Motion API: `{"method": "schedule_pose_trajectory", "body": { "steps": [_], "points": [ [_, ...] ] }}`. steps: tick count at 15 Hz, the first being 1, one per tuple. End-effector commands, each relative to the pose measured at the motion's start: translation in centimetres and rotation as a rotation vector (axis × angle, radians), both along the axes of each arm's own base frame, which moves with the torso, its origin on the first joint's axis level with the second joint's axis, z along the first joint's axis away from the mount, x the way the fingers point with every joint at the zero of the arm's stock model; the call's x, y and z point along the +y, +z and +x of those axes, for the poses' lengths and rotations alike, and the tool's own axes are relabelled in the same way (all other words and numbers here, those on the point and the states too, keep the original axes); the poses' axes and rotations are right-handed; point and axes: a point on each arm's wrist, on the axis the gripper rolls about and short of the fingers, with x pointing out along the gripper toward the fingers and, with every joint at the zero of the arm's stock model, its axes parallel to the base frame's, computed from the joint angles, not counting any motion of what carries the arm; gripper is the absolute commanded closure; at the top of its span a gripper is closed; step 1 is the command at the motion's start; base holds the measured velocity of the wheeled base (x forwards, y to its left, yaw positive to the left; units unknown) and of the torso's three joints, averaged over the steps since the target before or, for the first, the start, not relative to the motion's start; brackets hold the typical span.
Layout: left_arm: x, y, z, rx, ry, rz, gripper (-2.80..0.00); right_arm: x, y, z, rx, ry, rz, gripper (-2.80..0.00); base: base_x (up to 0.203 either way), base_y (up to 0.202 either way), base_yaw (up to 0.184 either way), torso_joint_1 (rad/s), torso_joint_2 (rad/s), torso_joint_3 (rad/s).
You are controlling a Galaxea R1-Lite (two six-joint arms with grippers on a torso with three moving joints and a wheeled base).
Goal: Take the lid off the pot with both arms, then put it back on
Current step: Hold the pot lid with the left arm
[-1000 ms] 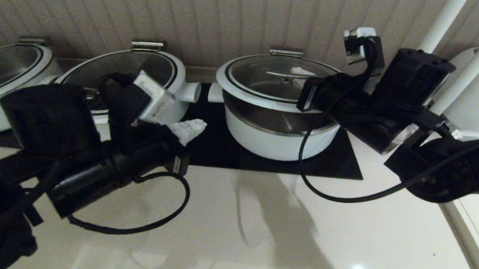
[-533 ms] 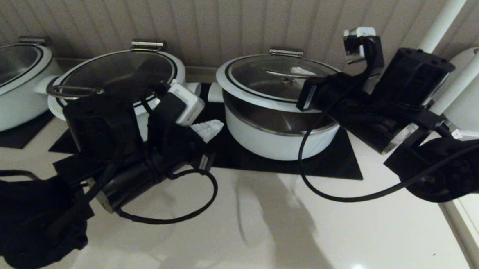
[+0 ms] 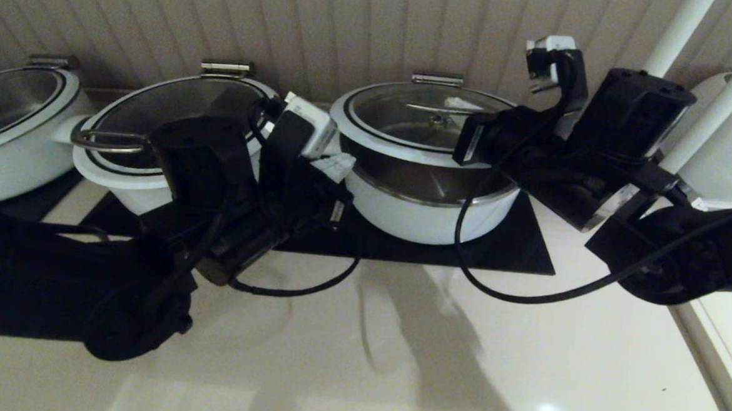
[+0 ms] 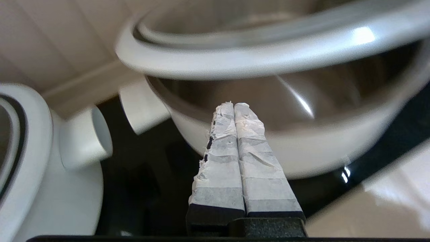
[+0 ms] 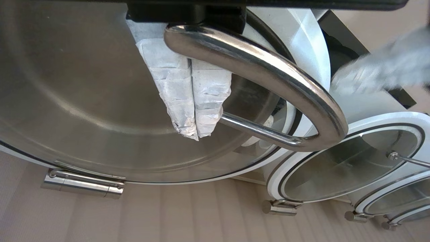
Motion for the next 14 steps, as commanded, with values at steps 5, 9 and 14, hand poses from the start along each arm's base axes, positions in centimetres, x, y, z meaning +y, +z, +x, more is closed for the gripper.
{"method": "schedule_pose_trajectory", "body": {
  "steps": [5, 9, 14],
  "points": [
    [-1.3, -0.3, 1.9, -0.013, 0.027, -0.008, 0.0, -0.1, 0.1, -0.1, -0.006, 0.0, 0.004, 0.0, 0.0, 0.0, 0.0, 0.0, 0.0, 0.0],
    [-2.0, -0.1, 2.8, -0.029, 0.029, -0.022, 0.0, -0.1, 0.2, -0.2, -0.009, 0.001, 0.006, 0.0, 0.0, 0.0, 0.0, 0.0, 0.0, 0.0],
    [-3.0, 0.4, 4.3, -0.058, 0.029, -0.043, 0.0, -0.2, 0.5, -0.3, -0.014, 0.0, 0.009, 0.0, 0.0, 0.0, 0.0, 0.0, 0.0, 0.0]
  ]
}}
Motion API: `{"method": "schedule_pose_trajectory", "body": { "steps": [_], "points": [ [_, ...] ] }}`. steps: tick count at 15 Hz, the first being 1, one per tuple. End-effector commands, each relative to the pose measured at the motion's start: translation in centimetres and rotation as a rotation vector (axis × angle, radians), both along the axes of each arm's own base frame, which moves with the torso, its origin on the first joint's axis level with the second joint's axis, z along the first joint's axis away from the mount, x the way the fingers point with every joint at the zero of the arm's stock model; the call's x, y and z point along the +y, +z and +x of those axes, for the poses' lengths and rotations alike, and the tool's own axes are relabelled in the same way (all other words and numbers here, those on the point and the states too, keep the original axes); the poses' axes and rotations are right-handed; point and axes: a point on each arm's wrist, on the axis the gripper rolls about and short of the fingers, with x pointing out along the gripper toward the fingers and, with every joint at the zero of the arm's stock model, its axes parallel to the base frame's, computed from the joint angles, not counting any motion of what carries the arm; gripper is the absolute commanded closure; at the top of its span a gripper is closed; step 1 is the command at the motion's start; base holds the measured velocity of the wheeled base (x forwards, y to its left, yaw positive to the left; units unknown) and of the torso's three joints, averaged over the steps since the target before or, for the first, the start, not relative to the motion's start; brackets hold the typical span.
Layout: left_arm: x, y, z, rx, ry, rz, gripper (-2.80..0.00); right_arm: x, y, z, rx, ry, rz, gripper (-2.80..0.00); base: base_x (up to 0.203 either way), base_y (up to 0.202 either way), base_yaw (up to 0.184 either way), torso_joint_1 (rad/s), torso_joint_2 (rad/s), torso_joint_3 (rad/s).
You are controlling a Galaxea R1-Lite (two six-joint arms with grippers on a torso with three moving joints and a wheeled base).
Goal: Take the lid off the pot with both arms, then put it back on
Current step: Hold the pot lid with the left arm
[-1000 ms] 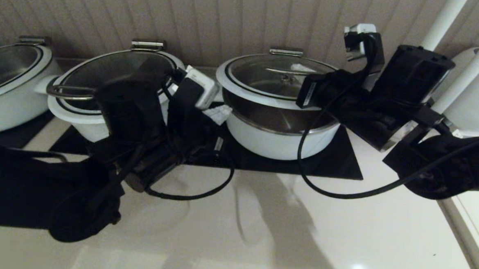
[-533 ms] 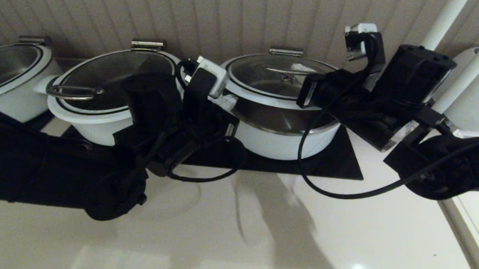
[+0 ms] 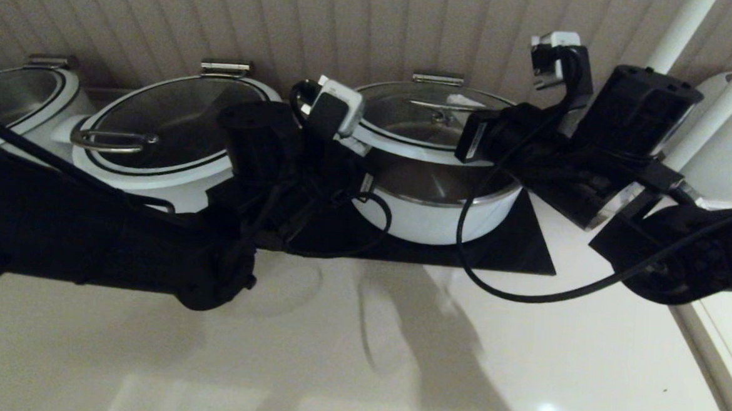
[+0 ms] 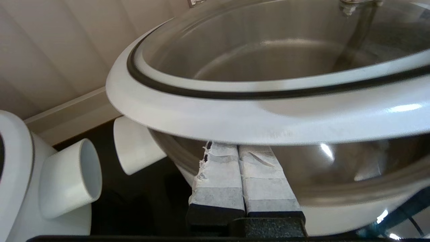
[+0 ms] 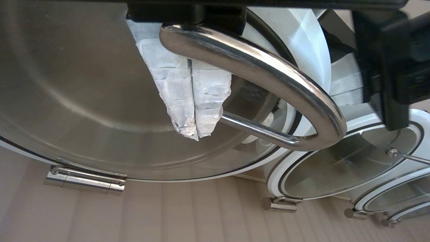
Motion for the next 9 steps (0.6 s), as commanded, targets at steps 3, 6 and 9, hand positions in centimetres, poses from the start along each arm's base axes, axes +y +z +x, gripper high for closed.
{"method": "schedule_pose_trajectory", "body": {
  "steps": [3, 6, 9],
  "points": [
    [-0.32, -0.54, 0.54, 0.004, 0.004, 0.002, 0.0, -0.06, 0.2, -0.1, -0.008, 0.0, 0.005, 0.0, 0.0, 0.0, 0.0, 0.0, 0.0, 0.0],
    [-0.36, -0.52, 0.59, 0.003, 0.002, 0.002, 0.0, -0.23, 0.46, -0.46, -0.013, 0.001, 0.006, 0.0, 0.0, 0.0, 0.0, 0.0, 0.0, 0.0],
    [-0.63, -0.26, 0.95, -0.009, 0.002, -0.007, 0.0, -0.57, 0.79, -0.96, -0.018, 0.0, 0.007, 0.0, 0.0, 0.0, 0.0, 0.0, 0.0, 0.0]
  ]
}}
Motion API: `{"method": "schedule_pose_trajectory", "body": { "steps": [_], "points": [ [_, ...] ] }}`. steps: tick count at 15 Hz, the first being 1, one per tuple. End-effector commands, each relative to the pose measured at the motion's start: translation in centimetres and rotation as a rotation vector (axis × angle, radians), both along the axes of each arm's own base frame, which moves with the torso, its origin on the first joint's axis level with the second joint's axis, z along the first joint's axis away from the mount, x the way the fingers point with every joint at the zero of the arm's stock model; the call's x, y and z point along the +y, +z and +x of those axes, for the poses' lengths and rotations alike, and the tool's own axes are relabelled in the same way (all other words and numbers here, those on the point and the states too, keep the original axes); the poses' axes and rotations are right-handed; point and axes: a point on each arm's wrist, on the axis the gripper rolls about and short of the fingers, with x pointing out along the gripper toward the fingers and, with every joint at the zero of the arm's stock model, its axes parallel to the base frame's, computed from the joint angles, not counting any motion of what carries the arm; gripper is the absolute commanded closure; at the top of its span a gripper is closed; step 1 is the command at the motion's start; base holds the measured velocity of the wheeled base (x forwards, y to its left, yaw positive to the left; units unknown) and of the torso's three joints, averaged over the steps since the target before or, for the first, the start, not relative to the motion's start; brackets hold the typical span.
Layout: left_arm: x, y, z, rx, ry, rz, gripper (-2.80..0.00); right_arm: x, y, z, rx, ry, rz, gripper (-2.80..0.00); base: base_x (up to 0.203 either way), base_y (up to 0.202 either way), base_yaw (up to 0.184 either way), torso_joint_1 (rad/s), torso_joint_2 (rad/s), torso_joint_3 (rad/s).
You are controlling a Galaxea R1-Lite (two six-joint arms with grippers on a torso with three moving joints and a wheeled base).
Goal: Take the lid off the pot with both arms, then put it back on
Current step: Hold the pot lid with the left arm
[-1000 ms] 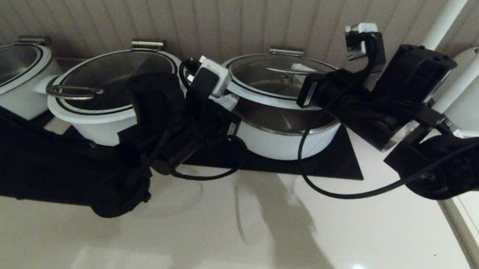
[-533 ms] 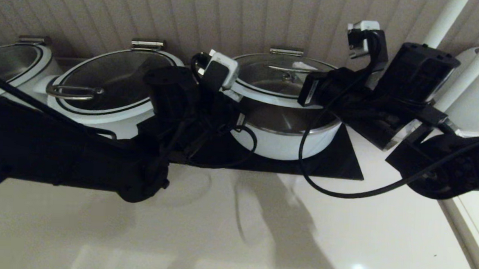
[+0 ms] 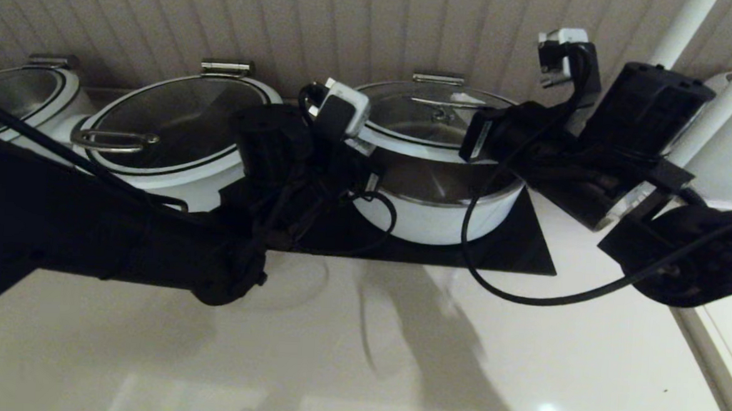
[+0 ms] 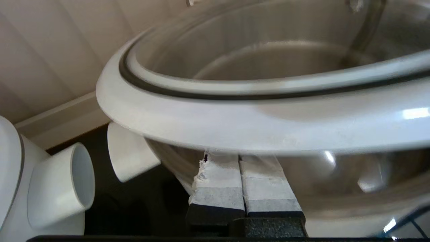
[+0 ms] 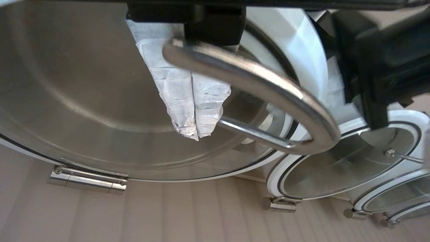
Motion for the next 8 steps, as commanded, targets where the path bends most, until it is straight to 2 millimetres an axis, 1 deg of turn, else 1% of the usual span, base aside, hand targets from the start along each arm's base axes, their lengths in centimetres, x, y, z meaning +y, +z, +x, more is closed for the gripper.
{"method": "schedule_pose_trajectory", "body": {
  "steps": [1, 3, 8],
  "points": [
    [-0.2, 0.3, 0.2, -0.015, 0.003, -0.01, 0.0, -0.4, 0.5, -0.6, -0.014, 0.001, 0.006, 0.0, 0.0, 0.0, 0.0, 0.0, 0.0, 0.0],
    [-0.4, 0.5, 0.5, -0.022, 0.001, -0.015, 0.0, -0.8, 0.6, -1.3, -0.008, 0.001, 0.003, 0.0, 0.0, 0.0, 0.0, 0.0, 0.0, 0.0],
    [-0.4, 0.5, 0.5, -0.024, 0.001, -0.016, 0.0, -2.7, 0.7, -4.3, 0.021, 0.003, -0.014, 0.0, 0.0, 0.0, 0.0, 0.0, 0.0, 0.0]
  ]
}}
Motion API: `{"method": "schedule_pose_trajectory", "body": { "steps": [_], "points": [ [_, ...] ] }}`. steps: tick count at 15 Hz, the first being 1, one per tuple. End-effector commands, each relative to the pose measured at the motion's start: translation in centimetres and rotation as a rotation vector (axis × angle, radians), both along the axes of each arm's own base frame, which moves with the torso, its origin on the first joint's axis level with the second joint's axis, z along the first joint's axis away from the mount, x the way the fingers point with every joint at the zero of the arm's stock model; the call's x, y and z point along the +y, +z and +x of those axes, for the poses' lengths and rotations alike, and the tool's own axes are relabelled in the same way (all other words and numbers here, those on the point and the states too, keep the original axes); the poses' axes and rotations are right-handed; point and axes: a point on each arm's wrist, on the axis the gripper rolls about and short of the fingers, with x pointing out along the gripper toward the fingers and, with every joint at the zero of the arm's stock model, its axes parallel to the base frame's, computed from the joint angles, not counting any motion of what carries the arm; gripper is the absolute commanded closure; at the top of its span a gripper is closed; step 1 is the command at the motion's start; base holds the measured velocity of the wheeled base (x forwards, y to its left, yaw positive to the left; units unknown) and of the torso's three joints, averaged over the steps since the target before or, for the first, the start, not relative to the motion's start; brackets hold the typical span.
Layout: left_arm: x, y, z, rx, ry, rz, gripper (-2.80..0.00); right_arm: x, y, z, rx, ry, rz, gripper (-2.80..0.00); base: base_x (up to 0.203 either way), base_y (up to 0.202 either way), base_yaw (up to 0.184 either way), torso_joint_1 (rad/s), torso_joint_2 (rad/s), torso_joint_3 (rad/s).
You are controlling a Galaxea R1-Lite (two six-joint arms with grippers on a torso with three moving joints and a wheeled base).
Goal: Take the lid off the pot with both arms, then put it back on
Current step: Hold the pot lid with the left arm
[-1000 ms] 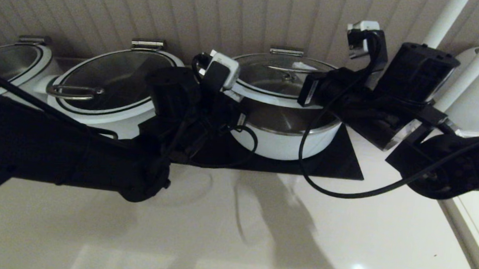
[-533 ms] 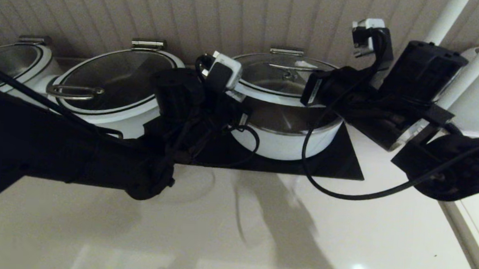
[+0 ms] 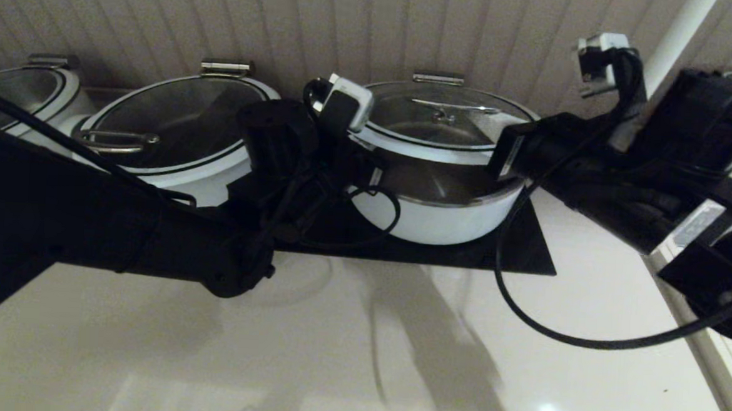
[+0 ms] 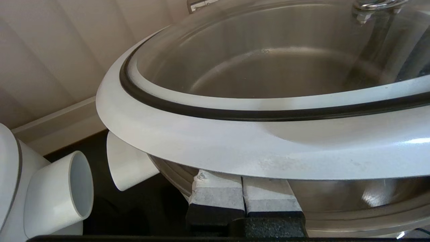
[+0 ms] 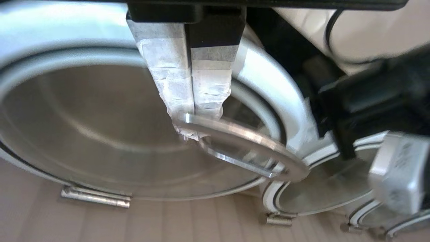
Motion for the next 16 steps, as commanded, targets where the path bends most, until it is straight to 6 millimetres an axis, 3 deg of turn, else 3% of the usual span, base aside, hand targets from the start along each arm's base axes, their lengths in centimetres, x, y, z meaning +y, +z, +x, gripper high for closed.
{"method": "schedule_pose_trajectory", "body": {
  "steps": [1, 6, 11, 16],
  "points": [
    [0.0, 0.2, 0.0, -0.009, 0.001, -0.004, 0.0, -1.0, 1.1, -1.7, -0.023, 0.001, 0.014, 0.0, 0.0, 0.0, 0.0, 0.0, 0.0, 0.0],
    [0.0, 0.2, -0.1, -0.01, 0.002, -0.005, 0.0, -3.4, 1.8, -5.6, 0.004, 0.006, -0.002, 0.0, 0.0, 0.0, 0.0, 0.0, 0.0, 0.0],
    [-0.1, 0.1, 0.0, -0.011, 0.001, -0.003, 0.0, -5.7, -0.3, -9.3, 0.049, 0.012, -0.027, 0.0, 0.0, 0.0, 0.0, 0.0, 0.0, 0.0],
    [-0.1, 0.1, 0.1, -0.009, 0.02, -0.005, 0.0, -6.5, -2.2, -10.7, 0.09, 0.033, -0.056, 0.0, 0.0, 0.0, 0.0, 0.0, 0.0, 0.0]
  ]
}}
